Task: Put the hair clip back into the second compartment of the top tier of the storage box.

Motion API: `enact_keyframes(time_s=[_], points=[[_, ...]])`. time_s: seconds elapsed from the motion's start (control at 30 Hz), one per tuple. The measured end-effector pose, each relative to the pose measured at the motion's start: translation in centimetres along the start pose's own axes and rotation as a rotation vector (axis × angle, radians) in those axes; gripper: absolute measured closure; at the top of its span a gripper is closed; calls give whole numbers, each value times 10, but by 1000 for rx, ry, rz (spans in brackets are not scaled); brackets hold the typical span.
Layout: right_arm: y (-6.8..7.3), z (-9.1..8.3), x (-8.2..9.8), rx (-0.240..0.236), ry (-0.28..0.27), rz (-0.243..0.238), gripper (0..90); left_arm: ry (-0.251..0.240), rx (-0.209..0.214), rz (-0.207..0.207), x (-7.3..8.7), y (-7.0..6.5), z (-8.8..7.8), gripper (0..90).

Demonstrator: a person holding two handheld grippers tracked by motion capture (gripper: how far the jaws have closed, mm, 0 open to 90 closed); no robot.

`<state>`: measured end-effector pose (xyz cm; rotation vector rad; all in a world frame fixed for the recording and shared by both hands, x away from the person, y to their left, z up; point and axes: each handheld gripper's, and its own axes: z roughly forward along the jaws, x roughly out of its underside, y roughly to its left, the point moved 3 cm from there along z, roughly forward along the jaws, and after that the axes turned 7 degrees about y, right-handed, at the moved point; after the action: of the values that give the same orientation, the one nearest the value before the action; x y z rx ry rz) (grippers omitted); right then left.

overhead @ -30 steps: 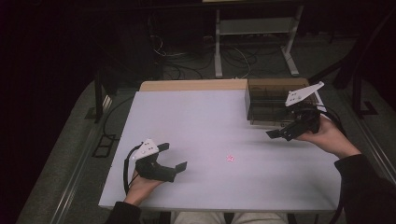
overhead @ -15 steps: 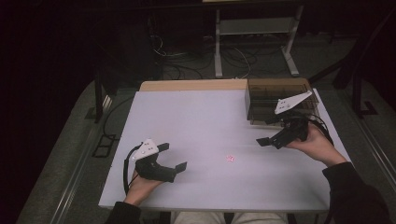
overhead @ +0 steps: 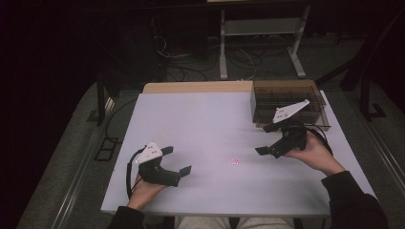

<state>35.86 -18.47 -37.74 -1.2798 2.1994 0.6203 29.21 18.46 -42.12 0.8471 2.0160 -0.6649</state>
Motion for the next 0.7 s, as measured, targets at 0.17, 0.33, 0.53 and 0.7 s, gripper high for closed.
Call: enact_keyframes(time_s=[0.17, 0.33, 0.53, 0.7], points=[[4, 5, 0, 0, -9, 10, 74, -1, 1, -1, 0, 0, 0, 0], [9, 14, 1, -2, -3, 14, 75, -1, 1, 0, 0, 0, 0, 0], [14, 23, 2, -7, 0, 13, 83, -1, 0, -1, 0, 0, -1, 0], [17, 28, 3, 6, -13, 26, 86, -1, 0, 0, 0, 0, -1, 0]])
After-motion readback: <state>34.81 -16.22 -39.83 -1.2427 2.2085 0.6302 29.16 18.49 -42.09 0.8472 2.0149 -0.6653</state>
